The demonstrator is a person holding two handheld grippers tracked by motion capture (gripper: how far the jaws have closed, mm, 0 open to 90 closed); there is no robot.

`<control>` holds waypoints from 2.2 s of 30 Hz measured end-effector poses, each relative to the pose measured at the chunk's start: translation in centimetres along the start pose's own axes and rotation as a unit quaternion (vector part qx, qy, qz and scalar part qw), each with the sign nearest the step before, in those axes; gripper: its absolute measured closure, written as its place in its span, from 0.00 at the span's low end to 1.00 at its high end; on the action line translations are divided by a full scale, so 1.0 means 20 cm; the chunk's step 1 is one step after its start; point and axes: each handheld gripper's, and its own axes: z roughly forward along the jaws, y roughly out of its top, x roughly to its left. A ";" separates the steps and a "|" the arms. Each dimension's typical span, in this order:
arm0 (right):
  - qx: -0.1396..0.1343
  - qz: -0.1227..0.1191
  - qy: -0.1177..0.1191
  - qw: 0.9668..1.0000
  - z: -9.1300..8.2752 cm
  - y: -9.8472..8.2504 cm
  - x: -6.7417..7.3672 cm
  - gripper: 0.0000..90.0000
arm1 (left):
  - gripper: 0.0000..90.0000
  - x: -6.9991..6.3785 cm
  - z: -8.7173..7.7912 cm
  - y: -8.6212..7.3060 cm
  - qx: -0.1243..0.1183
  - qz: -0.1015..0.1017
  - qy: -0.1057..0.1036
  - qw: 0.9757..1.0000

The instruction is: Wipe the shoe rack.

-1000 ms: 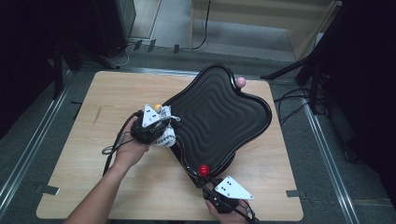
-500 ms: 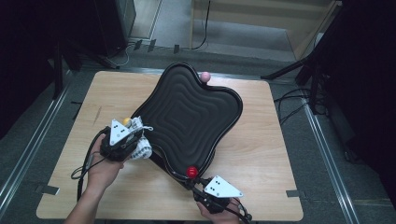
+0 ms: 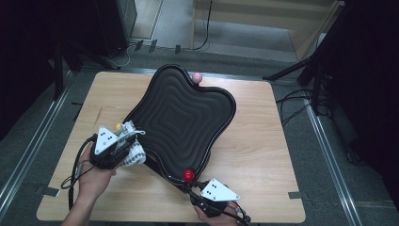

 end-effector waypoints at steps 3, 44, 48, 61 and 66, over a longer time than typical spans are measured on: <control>-0.006 0.020 -0.017 1.000 -0.01 -0.03 0.00 0.74 | 0.79 -0.02 -0.01 0.03 -0.039 -0.020 -0.003 0.999; 0.005 -0.001 -0.015 1.000 -0.01 -0.03 0.02 0.83 | 0.41 0.06 -0.12 0.11 -0.159 -0.035 -0.002 0.987; 0.007 -0.002 -0.015 1.000 0.00 -0.03 0.02 0.83 | 0.41 0.00 -0.07 0.09 -0.113 -0.003 -0.020 0.993; 0.012 -0.015 -0.035 0.999 0.00 -0.03 0.04 0.84 | 0.83 -0.05 0.05 0.03 -0.012 -0.056 -0.041 0.998; 0.014 -0.012 -0.032 0.999 0.00 -0.03 0.04 0.84 | 0.87 -0.06 0.06 0.08 -0.027 -0.055 -0.019 0.998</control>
